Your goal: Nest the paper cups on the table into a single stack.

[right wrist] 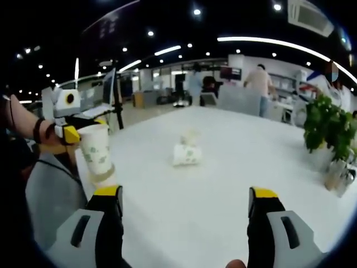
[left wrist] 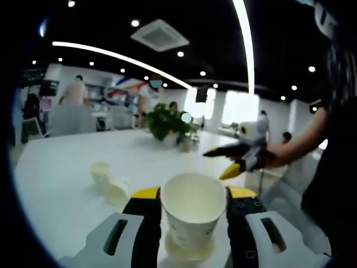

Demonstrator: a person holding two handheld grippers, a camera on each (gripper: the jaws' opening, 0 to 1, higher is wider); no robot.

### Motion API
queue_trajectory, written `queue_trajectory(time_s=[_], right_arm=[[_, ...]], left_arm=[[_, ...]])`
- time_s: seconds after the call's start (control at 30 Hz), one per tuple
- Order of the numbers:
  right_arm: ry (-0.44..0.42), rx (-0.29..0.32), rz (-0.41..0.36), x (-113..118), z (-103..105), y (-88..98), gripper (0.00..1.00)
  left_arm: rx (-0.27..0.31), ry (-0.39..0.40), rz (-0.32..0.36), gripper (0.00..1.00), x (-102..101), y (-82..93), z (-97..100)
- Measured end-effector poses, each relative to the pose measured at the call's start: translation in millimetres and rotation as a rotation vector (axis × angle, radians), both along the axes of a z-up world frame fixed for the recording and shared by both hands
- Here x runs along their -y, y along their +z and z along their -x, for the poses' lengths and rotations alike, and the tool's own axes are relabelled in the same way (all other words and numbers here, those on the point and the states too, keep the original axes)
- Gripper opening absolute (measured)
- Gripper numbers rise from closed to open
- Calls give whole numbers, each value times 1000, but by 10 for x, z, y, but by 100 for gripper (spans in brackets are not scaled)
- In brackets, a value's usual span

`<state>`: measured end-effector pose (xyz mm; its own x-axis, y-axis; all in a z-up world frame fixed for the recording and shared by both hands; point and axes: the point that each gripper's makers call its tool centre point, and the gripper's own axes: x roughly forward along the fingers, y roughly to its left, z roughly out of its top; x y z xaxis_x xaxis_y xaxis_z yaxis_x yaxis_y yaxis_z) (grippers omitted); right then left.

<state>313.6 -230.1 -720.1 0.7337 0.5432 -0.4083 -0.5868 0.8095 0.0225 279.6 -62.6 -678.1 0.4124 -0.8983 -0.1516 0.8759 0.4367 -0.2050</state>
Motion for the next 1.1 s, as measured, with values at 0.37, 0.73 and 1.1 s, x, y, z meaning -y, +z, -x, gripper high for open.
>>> queue_trajectory(time_s=[0.37,0.73,1.1], right_arm=[[-3,-10,9,40,36,-30,91],[-2,-23,17,12,73,-76,91],[-1,-29,18,-22,86,-89,91]], left_arm=[[7,-8,-33,45,29,-176,55],[11,2,-55,46,-2,-281,88],[-7,3,-95,47,-26,-448,109]])
